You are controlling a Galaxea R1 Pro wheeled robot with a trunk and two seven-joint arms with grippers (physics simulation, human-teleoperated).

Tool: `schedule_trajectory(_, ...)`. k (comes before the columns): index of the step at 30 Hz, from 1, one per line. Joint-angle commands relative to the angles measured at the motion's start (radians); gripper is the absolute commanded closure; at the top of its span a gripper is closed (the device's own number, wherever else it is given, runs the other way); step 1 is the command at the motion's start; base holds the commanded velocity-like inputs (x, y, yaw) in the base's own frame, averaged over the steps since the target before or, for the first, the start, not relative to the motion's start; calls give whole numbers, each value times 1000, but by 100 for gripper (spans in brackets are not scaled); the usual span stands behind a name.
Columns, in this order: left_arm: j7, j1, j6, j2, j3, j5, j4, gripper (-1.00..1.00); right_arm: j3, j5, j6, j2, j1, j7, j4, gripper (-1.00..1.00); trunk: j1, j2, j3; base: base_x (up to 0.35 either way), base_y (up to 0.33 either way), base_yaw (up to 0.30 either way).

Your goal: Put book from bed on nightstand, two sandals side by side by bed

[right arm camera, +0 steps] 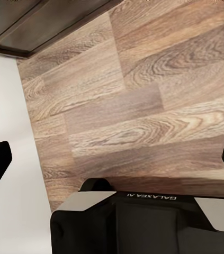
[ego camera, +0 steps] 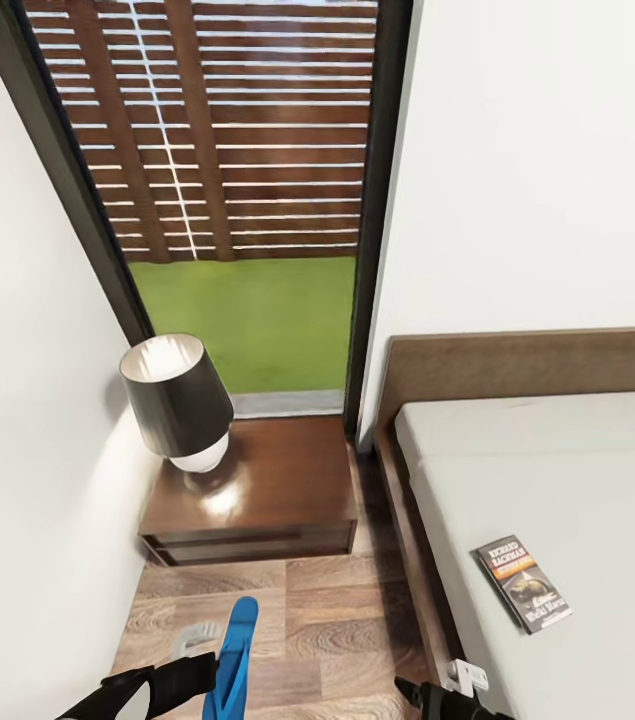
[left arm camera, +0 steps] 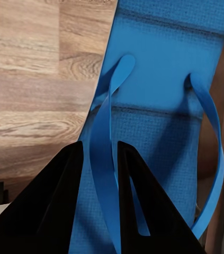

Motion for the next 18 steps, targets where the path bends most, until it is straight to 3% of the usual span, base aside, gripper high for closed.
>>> schedule_trajectory(1, 0, 0, 8, 0, 7, -5, -2, 100, 6, -10, 5, -1, 0, 2, -1, -100, 0, -1, 1, 0, 0, 0)
schedule_trajectory(18, 1, 0, 8, 0, 8, -5, -2, 100, 6, -10, 5, -1, 0, 2, -1, -100, 0, -1, 28, 0, 0, 0)
